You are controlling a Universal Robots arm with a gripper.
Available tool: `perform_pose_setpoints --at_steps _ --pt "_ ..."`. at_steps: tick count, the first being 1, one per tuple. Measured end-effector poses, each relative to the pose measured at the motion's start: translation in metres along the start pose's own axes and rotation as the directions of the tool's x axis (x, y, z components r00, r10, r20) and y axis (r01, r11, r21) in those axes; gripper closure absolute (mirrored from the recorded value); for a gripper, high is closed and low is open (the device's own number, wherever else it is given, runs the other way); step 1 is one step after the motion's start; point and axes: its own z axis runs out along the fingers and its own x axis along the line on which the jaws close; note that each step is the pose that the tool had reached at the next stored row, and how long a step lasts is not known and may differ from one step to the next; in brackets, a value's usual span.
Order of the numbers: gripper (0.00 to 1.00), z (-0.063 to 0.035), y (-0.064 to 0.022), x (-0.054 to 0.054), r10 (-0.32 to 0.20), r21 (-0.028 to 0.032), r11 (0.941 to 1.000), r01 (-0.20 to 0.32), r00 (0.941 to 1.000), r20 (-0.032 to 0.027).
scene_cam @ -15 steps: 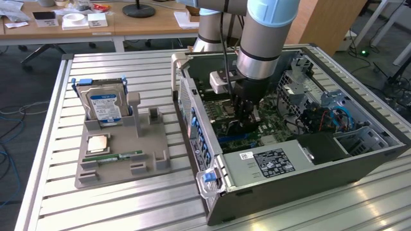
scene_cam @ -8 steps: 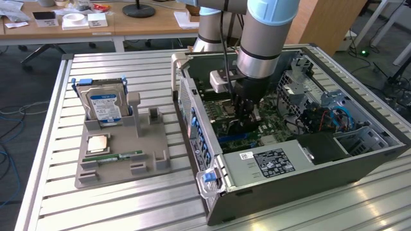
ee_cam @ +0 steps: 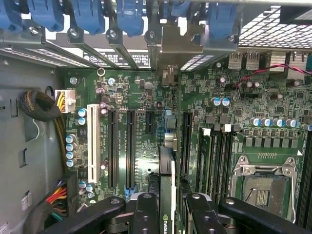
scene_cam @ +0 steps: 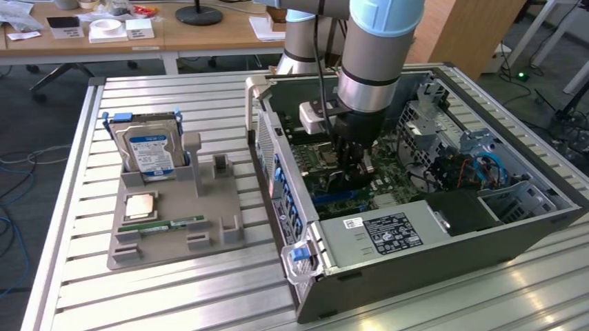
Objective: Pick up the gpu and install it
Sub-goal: 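Insert the gpu into the slot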
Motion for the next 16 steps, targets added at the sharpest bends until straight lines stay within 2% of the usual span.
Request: perform_pose_setpoints --at_steps 8,16 --pt "0.74 -0.0003 0.0029 0.0 0.0 0.0035 1.0 0.0 1.0 -0.0001" --pt "0.74 -0.0005 0.0046 0.0 0.0 0.0044 1.0 0.0 1.0 -0.0004"
